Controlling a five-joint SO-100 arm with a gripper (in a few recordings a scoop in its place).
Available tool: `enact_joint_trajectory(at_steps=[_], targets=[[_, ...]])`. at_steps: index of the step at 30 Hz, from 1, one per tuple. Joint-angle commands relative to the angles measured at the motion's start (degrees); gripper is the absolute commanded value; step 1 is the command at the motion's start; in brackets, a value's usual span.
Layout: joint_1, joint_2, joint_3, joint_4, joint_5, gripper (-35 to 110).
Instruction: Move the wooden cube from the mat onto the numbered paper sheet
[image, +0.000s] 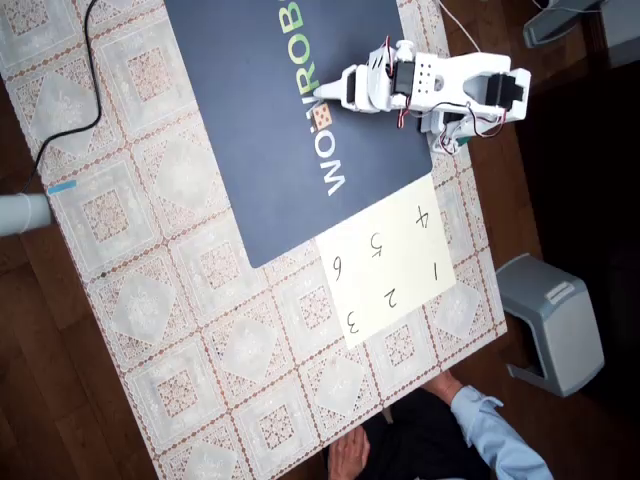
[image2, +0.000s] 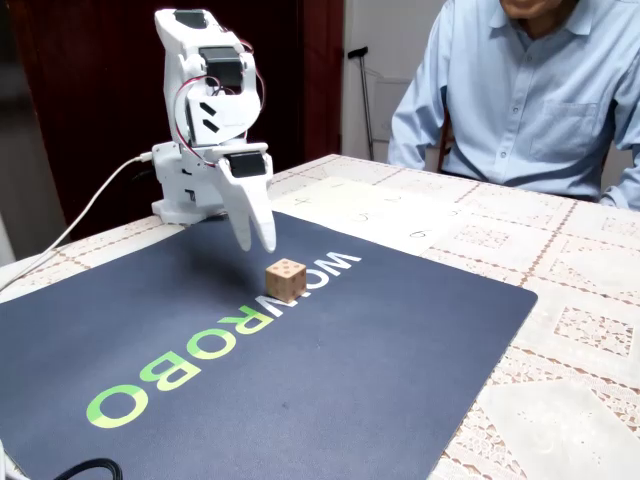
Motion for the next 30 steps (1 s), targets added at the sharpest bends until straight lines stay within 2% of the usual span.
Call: enact_joint_trajectory(at_steps=[1,7,17,24,30], targets=[[-1.58,-0.97,-3.16,0.35,0.35,34],[-4.04,-5.98,-5.54,-1.41,0.0,31],[-3.34,-14.85,-13.18,1.41,-2.29,29],[-3.96,-16.35,-15.38,4.22,-3.6,10],[-3.78,-16.61,-15.56,4.57,-5.01,3]])
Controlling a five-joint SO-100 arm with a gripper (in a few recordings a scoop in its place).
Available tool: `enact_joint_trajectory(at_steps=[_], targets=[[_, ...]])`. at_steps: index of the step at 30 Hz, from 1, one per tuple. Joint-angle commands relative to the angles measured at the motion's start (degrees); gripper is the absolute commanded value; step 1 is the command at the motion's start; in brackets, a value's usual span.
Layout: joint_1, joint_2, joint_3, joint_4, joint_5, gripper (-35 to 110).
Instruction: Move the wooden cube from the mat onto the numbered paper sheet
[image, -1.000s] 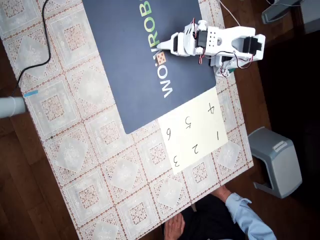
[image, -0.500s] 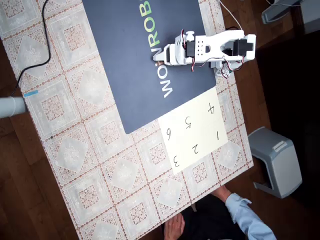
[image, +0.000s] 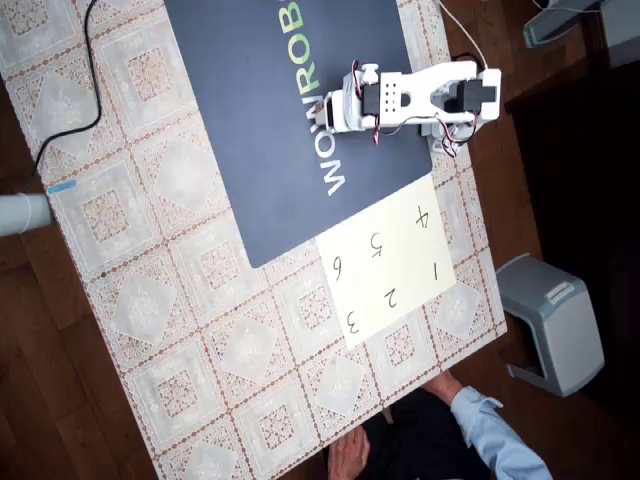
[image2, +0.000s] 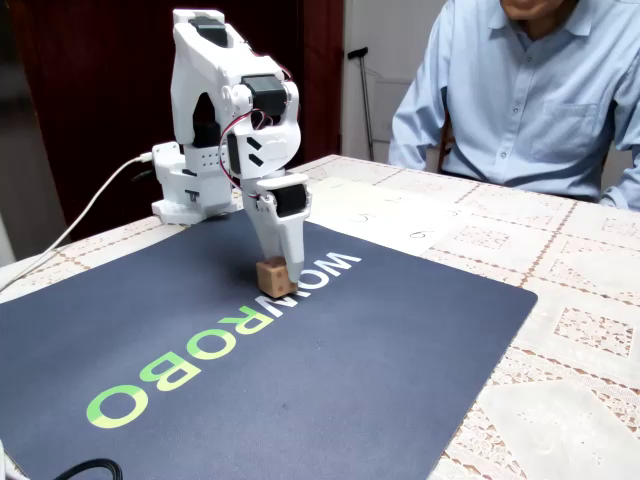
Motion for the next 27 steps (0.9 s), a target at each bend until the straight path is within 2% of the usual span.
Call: enact_joint_trajectory(at_steps=[1,7,10,20,27], targets=[[0.44,0.88,-1.41,0.88,-1.93,0],[0.88,3.96,0.88,0.18,-3.87,0],[-3.08,9.84,4.31,-0.09,-5.19,0],[-32.7,30.32,8.96,8.79,0.26,0],[-53.35,41.66,16.26,9.93,3.25,0]])
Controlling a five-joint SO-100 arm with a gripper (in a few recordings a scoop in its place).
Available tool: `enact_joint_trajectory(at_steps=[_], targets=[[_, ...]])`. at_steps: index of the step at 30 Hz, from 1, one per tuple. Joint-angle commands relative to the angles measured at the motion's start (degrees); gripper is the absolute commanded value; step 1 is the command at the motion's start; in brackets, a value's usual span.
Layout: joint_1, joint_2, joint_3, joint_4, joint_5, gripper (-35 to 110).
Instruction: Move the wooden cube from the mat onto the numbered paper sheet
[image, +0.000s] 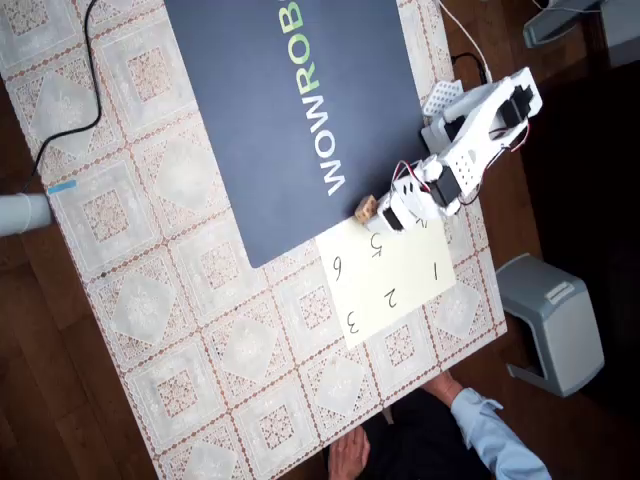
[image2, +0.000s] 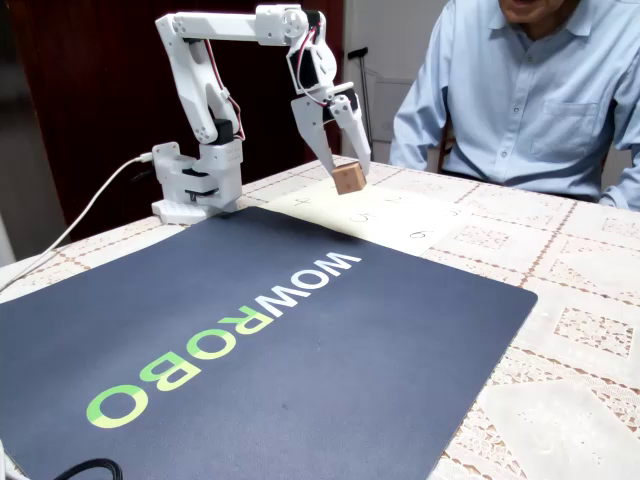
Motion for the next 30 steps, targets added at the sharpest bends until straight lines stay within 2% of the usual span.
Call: enact_joint_trajectory(at_steps=[1,6,14,20,30], targets=[[-9.49,6.06,2.02,1.76,1.93,0],[-16.88,3.52,5.71,0.0,3.52,0],[-8.17,-9.05,10.55,-11.16,-0.79,0],[-4.75,-18.28,0.44,-9.14,-1.41,0],[-10.11,-29.09,-11.95,-4.57,1.67,0]])
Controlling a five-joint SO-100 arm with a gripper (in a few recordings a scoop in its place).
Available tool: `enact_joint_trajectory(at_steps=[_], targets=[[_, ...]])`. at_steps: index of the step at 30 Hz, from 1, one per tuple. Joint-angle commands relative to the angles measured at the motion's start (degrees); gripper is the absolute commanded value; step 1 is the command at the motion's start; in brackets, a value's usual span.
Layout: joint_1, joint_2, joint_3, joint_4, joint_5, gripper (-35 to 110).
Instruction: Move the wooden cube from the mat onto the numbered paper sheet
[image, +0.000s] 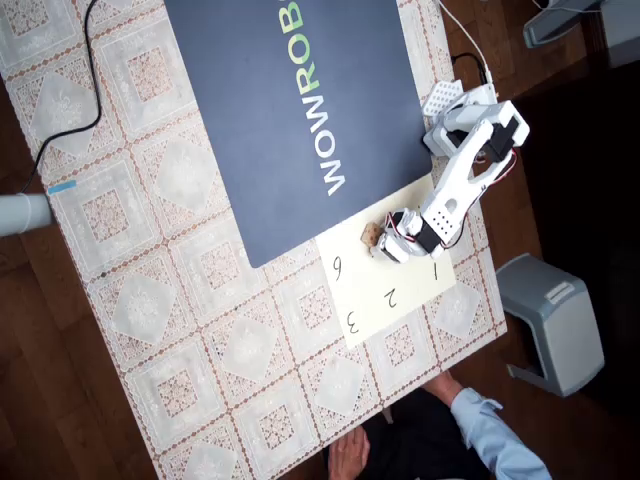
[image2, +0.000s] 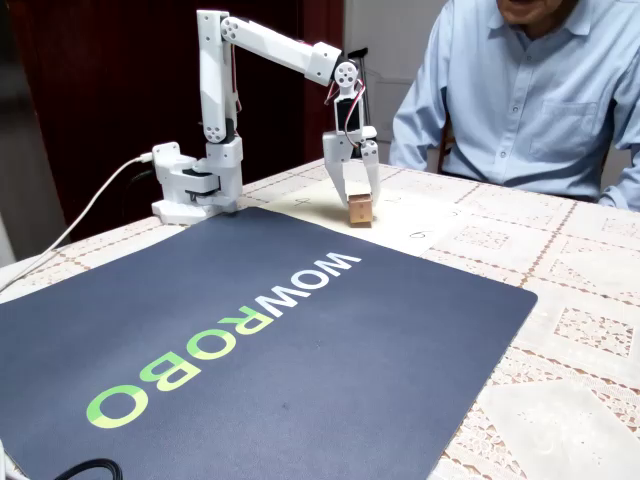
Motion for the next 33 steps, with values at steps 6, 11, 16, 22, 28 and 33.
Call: enact_joint_trajectory(at_steps=[6,11,16,22,28,33], targets=[[-5.98,-2.46,-6.59,5.36,1.58,0],[-5.62,-2.46,-6.24,5.71,2.64,13],[-5.36,-2.2,-6.06,5.89,4.04,19],[-5.01,-1.76,-6.06,5.98,5.27,23],[-5.71,3.69,-5.36,7.12,4.75,22],[-7.56,26.54,2.72,9.84,3.87,19]])
